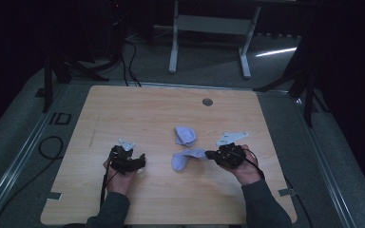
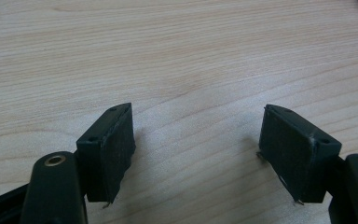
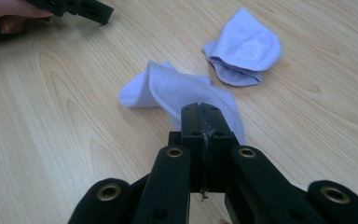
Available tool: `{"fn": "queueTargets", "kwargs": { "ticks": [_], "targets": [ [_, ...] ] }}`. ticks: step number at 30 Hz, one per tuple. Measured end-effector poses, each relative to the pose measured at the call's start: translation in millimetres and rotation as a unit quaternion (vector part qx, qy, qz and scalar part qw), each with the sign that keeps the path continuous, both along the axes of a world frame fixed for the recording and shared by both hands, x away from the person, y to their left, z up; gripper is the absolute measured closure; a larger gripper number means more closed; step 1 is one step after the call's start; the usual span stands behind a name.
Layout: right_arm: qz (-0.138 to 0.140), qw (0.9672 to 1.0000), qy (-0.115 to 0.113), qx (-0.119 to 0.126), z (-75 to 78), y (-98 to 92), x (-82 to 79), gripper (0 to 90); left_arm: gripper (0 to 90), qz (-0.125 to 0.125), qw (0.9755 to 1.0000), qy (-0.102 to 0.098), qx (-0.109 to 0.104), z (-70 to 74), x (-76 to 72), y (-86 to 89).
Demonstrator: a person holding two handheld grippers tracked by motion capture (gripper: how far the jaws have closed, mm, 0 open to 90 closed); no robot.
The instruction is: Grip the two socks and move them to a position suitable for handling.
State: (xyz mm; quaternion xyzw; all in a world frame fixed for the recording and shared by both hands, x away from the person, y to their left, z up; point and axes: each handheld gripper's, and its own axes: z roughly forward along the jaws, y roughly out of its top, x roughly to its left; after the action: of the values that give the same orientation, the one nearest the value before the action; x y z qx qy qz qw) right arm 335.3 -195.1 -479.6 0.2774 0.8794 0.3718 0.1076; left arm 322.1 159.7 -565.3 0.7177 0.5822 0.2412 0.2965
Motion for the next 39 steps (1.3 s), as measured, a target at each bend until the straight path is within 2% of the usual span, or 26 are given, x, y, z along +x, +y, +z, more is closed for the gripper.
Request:
{"fn": "queueTargets", "kwargs": {
  "ticks": [15,20,21,26,29,33,35,39],
  "targets": [
    [-0.013,0.9999,0.004,0.005,0.2,-11.7,1.0,87.0,26.3,0.0,1.0,0.0,0.0,-0.1,0.0,-0.1],
    [-0.012,0.9998,0.017,0.004,-7.8,-4.7,0.6,81.4,26.2,0.0,1.0,0.0,0.0,-0.1,0.1,-0.1],
    [-0.012,0.9996,0.025,0.003,-13.3,0.5,0.7,76.8,26.2,-0.001,1.0,0.0,0.001,-0.1,0.1,0.0],
    [-0.017,0.9988,0.045,0.011,-27.4,12.1,2.3,68.7,26.2,-0.001,1.0,0.0,0.001,-0.1,0.1,0.0],
    [-0.036,0.9979,0.052,0.014,-35.4,19.2,6.0,62.0,26.2,-0.001,1.0,0.0,0.001,-0.1,0.1,0.0],
    [-0.047,0.9977,0.049,0.006,-40.4,24.9,9.3,57.7,26.2,-0.001,1.0,0.0,0.001,-0.1,0.1,0.0],
    [-0.056,0.9972,0.048,-0.014,-47.1,30.9,12.5,55.6,26.2,-0.001,1.0,0.0,0.001,-0.1,0.1,0.0],
    [-0.055,0.9964,0.047,-0.045,-56.2,35.6,14.7,53.5,26.2,-0.001,1.0,0.0,0.001,-0.1,0.1,0.0]
  ]
}}
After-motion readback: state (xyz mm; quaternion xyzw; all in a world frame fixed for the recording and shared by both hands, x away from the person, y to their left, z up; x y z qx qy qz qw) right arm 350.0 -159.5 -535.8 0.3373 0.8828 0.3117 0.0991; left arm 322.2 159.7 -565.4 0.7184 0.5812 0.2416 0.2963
